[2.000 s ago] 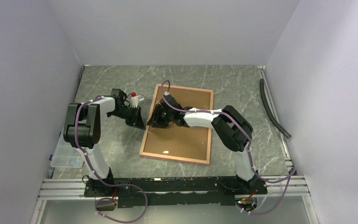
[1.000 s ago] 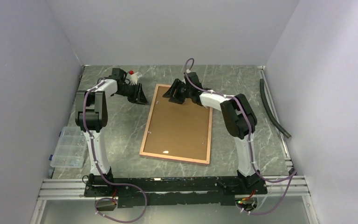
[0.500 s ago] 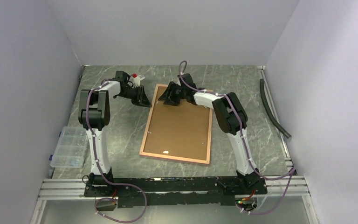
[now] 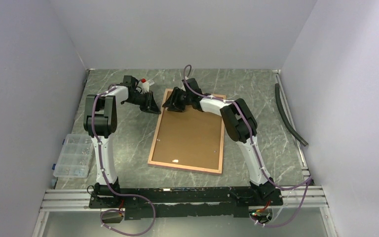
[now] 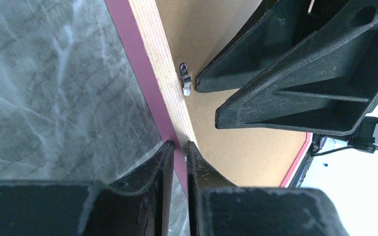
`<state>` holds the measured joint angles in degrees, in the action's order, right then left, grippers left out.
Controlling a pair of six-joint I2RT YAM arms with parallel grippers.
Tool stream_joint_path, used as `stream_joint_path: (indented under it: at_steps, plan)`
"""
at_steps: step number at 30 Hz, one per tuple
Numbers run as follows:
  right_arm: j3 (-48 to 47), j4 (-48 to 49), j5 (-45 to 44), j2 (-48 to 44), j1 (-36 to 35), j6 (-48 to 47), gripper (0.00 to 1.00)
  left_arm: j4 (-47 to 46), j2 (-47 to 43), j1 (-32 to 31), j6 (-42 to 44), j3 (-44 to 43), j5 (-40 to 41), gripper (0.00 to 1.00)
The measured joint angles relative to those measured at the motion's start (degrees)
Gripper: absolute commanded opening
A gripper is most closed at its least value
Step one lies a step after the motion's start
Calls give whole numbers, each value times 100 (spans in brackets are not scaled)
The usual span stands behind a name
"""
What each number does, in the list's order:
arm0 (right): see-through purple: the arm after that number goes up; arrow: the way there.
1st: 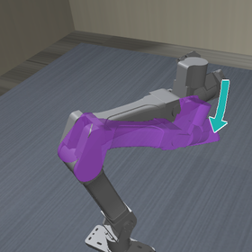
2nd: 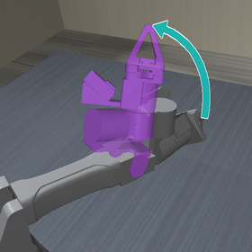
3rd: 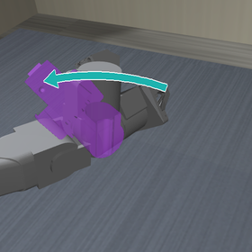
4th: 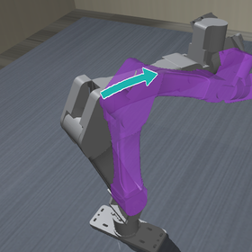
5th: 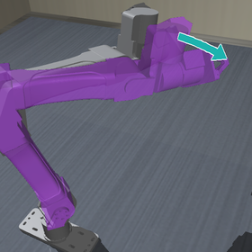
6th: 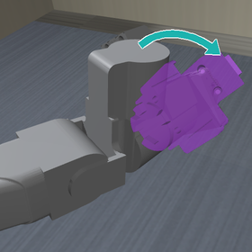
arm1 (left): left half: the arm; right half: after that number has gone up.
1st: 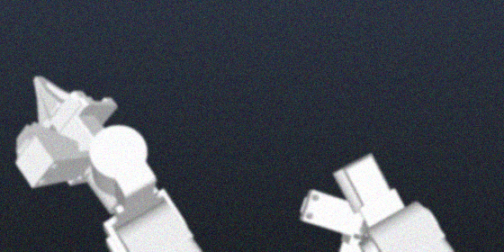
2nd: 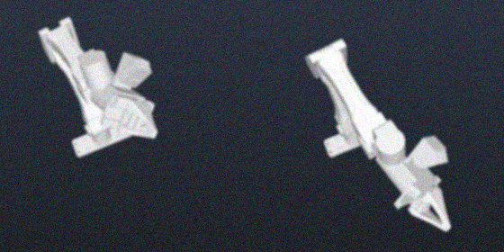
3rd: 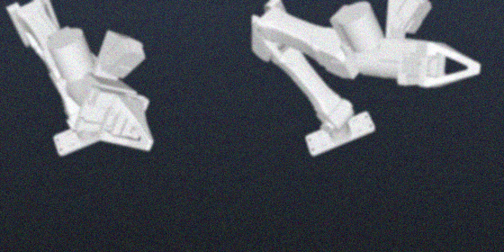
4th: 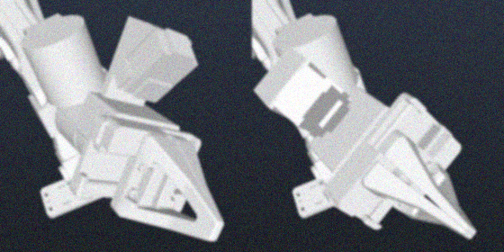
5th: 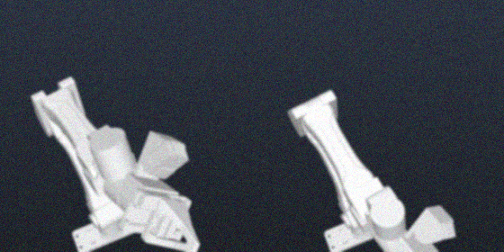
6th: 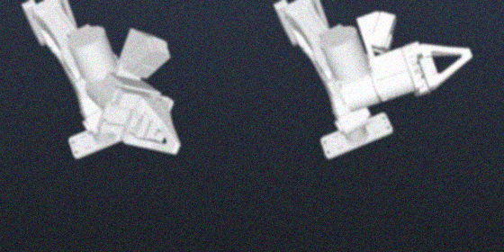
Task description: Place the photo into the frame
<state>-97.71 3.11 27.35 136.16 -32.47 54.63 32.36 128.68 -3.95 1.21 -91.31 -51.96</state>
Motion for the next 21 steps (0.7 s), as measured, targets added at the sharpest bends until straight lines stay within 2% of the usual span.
stream_joint_path:
  at_steps: [21]
  plan:
    - [-308,-179,-22,173,-26,0,44,-166,-9,33,-101,109,-87,14]
